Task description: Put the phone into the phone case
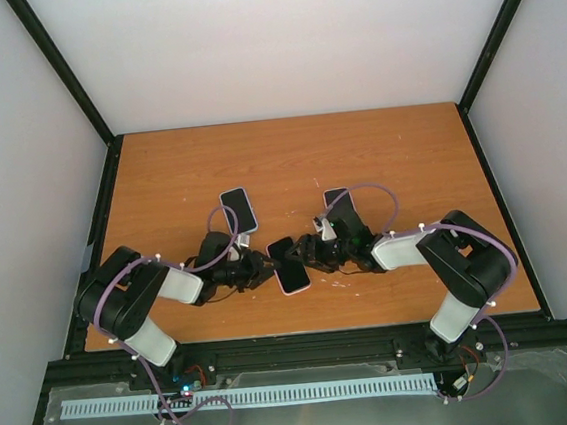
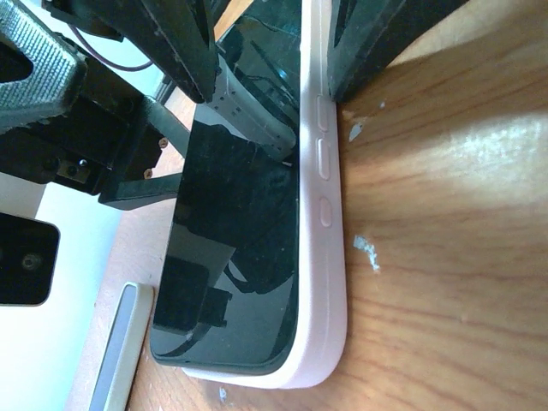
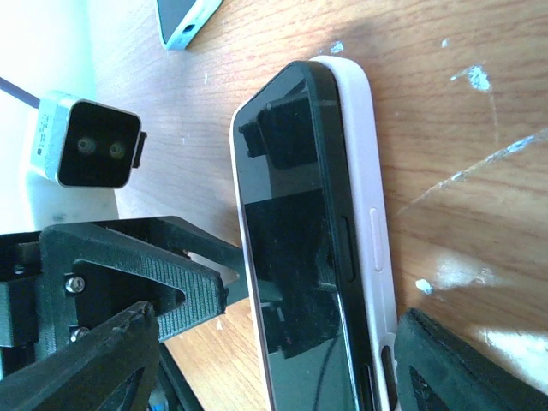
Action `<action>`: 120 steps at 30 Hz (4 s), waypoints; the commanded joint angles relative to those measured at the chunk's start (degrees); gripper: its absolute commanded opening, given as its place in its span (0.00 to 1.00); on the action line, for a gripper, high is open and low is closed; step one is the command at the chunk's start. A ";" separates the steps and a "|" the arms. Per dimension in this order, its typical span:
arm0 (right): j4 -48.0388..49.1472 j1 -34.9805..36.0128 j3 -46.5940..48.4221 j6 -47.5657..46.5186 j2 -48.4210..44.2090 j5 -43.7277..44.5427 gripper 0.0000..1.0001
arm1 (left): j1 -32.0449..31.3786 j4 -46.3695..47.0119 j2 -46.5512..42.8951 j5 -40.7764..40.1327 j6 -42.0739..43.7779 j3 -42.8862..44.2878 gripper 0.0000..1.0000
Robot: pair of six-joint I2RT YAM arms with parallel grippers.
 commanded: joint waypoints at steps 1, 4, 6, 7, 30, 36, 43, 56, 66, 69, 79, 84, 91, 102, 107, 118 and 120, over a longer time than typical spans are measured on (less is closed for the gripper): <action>11.17 1.28 -0.77 5.10 -1.34 -6.53 0.73 | -1.78 2.05 0.20 0.80 -1.30 -1.68 0.38; 13.57 1.71 -1.40 6.64 -1.42 -7.06 0.73 | -1.86 2.10 -0.60 0.50 -1.43 -2.73 0.41; 15.30 2.11 -1.60 7.85 -1.42 -7.36 0.73 | -1.86 2.62 -0.98 0.42 -1.70 -3.51 0.43; 16.18 2.35 -1.65 8.53 -1.34 -7.57 0.73 | -1.86 3.10 -1.14 0.44 -1.92 -3.95 0.44; 3.65 5.00 -0.95 -2.63 -1.94 -8.68 0.68 | -1.93 -8.74 -11.47 -5.58 2.85 -6.85 0.44; 3.66 5.00 -0.32 -3.37 -1.55 -10.10 0.52 | -1.91 -12.14 -14.02 -7.45 3.54 -6.28 0.43; 15.78 6.11 -2.66 3.83 0.17 -11.40 0.45 | -1.94 -13.59 -14.95 -8.30 3.71 -6.20 0.44; 9.07 7.20 -1.96 -0.22 -1.08 -5.05 0.13 | -1.90 -14.72 -15.04 -8.65 3.77 -5.74 0.45; 1.69 7.20 0.01 -3.25 -1.45 -0.43 0.11 | -1.93 -16.10 -14.68 -9.15 4.25 -5.07 0.45; 1.82 7.20 0.23 -2.72 -1.33 -0.28 0.18 | -1.95 -16.14 -15.10 -8.83 3.94 -5.22 0.46; 6.69 7.21 -3.79 -2.96 -9.55 0.59 0.03 | -0.47 -18.41 -25.84 -6.92 3.40 -6.51 0.63; 13.07 7.20 -7.46 -0.87 -18.16 -1.13 0.03 | 0.77 -17.68 -36.10 -3.15 2.94 -7.17 0.75; 18.59 7.20 -8.81 2.86 -27.15 -2.46 0.03 | 1.02 -19.13 -45.68 0.87 4.00 -3.84 0.68; 17.17 7.20 -7.23 3.97 -28.21 -4.53 0.11 | 1.04 -1.63 -48.71 6.36 -2.46 -8.74 0.07; 12.11 7.27 -8.40 3.51 -30.24 -4.18 0.45 | 1.04 -0.97 -48.21 6.37 -0.90 -7.68 0.00; 6.55 8.70 -8.87 2.99 -29.37 -7.53 0.66 | 1.04 3.98 -45.35 6.42 2.29 -4.66 0.00; 6.12 8.70 -8.95 3.09 -29.28 -7.72 0.60 | 1.05 4.64 -44.78 6.27 2.31 -4.55 0.00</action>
